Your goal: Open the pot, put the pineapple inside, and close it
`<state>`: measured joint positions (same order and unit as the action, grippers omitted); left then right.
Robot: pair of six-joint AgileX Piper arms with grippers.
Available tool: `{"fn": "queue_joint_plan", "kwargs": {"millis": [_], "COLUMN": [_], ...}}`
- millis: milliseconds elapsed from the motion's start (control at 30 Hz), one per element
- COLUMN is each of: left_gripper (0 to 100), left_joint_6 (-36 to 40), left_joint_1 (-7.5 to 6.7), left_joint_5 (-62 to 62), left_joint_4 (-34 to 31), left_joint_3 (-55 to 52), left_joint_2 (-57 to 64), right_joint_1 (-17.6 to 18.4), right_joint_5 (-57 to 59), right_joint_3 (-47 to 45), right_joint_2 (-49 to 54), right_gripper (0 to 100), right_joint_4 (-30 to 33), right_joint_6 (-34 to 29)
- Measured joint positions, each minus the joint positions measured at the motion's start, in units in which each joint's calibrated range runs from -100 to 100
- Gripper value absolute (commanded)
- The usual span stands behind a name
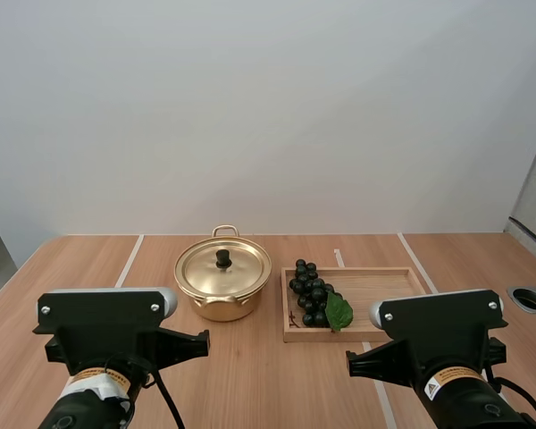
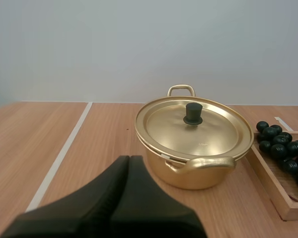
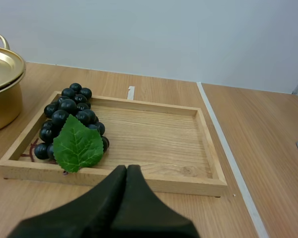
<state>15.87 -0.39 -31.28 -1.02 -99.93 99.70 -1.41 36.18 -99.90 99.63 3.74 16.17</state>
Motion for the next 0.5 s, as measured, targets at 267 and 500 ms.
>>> {"fn": "queue_joint_plan", "kwargs": {"millis": [267, 500], "left_gripper": [0, 0], "left_joint_6": [0.1, 0.1], "left_joint_1": [0.07, 0.07], "left_joint_5": [0.0, 0.0], "left_joint_4": [1.0, 1.0], "left_joint_3": [0.0, 0.0], "left_joint_2": [0.0, 0.0], "right_joint_1": [0.0, 0.0], "right_joint_5": [0.0, 0.0], "right_joint_3": [0.0, 0.0], "right_joint_2": [0.0, 0.0], "right_gripper": [0, 0], "right_joint_4": [-0.2, 0.2], "right_joint_6": [0.0, 0.0]}}
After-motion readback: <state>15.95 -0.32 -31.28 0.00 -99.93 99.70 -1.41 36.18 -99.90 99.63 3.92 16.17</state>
